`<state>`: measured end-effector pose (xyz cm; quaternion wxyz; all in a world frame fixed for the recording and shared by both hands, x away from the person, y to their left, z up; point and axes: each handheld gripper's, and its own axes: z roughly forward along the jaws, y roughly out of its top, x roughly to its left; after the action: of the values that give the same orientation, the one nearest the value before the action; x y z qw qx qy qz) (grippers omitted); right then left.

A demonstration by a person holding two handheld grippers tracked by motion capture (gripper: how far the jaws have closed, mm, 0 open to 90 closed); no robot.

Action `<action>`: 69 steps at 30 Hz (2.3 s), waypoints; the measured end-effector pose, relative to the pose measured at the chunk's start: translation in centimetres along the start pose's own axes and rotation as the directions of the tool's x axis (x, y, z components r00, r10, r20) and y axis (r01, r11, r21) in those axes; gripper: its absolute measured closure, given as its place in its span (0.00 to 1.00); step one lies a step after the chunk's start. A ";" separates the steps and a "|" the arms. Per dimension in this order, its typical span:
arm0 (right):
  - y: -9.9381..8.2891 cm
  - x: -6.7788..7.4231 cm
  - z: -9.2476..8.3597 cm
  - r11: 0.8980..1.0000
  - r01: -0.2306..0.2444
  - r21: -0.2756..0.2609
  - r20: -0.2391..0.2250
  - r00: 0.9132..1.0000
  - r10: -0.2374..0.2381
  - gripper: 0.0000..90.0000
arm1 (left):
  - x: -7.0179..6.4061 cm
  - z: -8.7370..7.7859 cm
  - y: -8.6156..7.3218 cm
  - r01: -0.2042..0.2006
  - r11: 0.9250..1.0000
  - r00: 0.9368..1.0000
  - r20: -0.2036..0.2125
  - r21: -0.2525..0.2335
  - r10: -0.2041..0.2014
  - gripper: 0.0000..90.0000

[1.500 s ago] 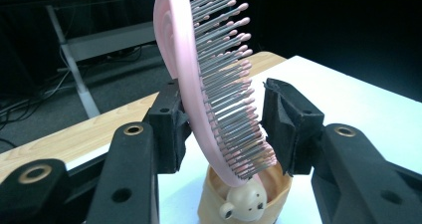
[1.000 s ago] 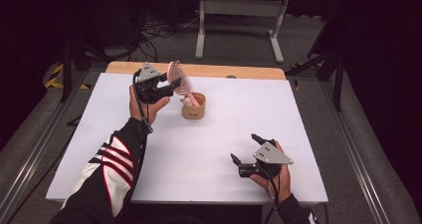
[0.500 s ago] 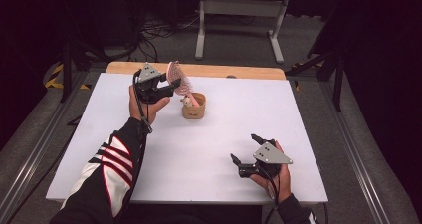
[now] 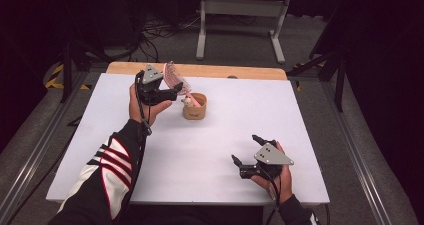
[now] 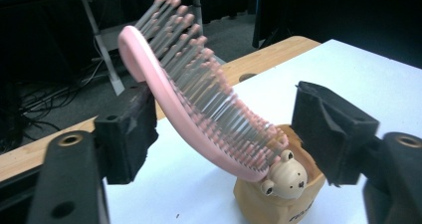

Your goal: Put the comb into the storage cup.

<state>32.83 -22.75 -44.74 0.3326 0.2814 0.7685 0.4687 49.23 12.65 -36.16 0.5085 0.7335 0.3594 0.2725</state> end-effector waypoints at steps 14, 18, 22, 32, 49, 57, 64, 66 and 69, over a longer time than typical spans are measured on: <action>0.0 0.0 0.0 1.000 0.006 0.005 -0.002 1.000 -0.006 0.10 | 0.1 0.5 -0.4 -0.009 1.000 1.000 -0.012 0.023 0.009 0.13; 0.0 0.0 0.0 1.000 0.007 0.005 -0.003 1.000 -0.007 0.10 | 0.2 0.5 -0.5 -0.002 1.000 1.000 -0.008 0.025 0.003 0.10; 0.0 0.0 0.0 1.000 0.005 0.006 -0.004 1.000 -0.005 0.10 | 0.4 0.7 -0.6 -0.003 0.999 1.000 -0.010 0.043 0.003 0.07; 0.0 0.0 0.0 1.000 0.002 0.004 -0.003 1.000 -0.002 0.10 | 0.7 1.1 -0.8 -0.001 0.998 0.999 -0.033 0.057 0.003 0.06; 0.0 0.0 0.0 1.000 0.000 0.002 -0.004 1.000 0.000 0.10 | 1.3 0.3 -0.1 0.003 1.000 0.998 -0.070 0.018 -0.002 0.09; 0.0 0.0 0.0 1.000 0.003 0.005 -0.003 1.000 -0.003 0.10 | 1.2 -0.2 0.3 -0.029 1.000 0.996 -0.079 0.011 0.030 0.10; 0.1 0.0 -0.1 1.000 0.001 0.001 -0.001 1.000 -0.001 0.10 | 1.0 -0.6 0.5 -0.059 0.998 0.996 -0.072 0.002 0.059 0.10; 0.1 0.0 -0.1 1.000 0.001 -0.001 -0.001 1.000 -0.001 0.10 | 1.0 -0.7 0.5 -0.064 0.998 0.996 -0.065 -0.003 0.063 0.10; 0.1 0.0 -0.1 1.000 0.002 -0.004 0.000 1.000 -0.002 0.10 | 0.9 -0.9 0.5 -0.072 0.997 0.996 -0.061 -0.003 0.072 0.10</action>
<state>32.76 -22.76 -44.61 0.3336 0.2799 0.7678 0.4699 49.19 13.72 -35.37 0.4889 0.7360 0.3476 0.3138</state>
